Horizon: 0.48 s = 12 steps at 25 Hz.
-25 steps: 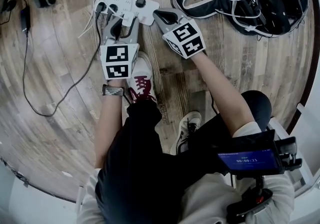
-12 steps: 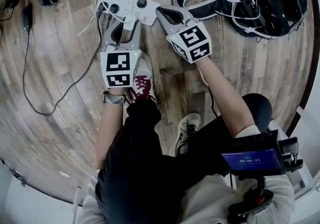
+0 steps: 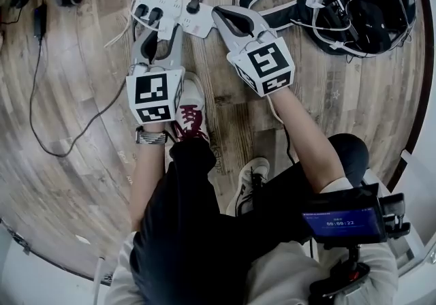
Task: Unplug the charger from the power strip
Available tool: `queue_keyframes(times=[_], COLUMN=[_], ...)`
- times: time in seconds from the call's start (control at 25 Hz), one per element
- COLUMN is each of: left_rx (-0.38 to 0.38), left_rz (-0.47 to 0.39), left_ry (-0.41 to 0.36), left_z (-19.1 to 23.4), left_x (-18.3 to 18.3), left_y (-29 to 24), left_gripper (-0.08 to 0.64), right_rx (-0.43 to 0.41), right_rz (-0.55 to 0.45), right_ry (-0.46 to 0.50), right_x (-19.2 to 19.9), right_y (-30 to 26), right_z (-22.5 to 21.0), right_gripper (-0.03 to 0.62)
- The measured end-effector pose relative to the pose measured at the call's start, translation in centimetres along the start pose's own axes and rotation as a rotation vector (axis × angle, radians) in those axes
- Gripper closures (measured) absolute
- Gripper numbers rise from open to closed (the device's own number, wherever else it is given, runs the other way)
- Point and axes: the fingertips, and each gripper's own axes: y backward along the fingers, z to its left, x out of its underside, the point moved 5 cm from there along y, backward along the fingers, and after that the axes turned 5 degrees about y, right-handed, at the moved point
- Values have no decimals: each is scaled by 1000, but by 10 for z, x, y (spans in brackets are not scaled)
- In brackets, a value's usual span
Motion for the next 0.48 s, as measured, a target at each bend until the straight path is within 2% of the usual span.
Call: queue_keyframes(times=[0.32,0.48], left_rx=[13,10], left_rz=[5,3], left_ry=[-24,-12], left_z=[-9,-9], left_x=[-1,-3], left_y=[-5,-6], left_gripper=[419,419], right_rx=[21,25], right_rz=[13,9], right_ry=[-2,0], right_x=[6,5], right_y=[9,13], right_z=[-6,-8], right_gripper=[594,594])
